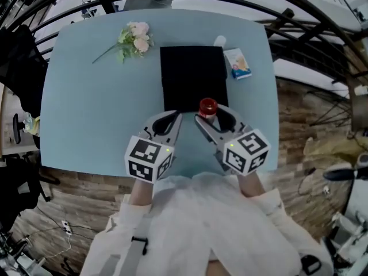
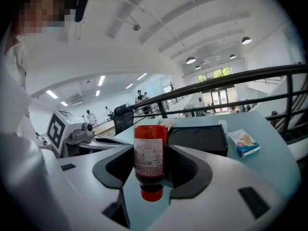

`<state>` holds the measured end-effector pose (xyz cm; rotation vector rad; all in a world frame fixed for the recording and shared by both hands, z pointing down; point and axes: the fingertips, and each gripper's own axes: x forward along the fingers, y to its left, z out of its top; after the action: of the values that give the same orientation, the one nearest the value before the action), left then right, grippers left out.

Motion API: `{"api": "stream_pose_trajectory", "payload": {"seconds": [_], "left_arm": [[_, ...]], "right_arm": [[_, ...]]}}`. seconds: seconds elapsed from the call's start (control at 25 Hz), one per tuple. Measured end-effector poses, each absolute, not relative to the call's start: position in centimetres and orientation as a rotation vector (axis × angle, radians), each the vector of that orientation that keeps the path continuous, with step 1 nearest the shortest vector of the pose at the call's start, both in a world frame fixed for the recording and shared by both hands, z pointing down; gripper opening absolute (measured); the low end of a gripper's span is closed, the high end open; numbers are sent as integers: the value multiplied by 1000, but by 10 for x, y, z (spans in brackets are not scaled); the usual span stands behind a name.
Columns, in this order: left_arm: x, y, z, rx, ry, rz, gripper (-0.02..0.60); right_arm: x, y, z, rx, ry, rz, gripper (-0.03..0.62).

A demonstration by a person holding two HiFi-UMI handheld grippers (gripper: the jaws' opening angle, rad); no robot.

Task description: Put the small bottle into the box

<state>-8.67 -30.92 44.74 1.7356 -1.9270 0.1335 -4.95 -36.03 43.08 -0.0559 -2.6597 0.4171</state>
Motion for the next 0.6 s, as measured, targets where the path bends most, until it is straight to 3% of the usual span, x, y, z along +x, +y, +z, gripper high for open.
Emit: {"api": "stream_pose_trajectory", "payload": {"seconds": [0.6], "left_arm": [[-96,-300,482,1602,-1923,124,2]], "right_arm": [[-66,-368,457,-204,-2575,337,209]]}}
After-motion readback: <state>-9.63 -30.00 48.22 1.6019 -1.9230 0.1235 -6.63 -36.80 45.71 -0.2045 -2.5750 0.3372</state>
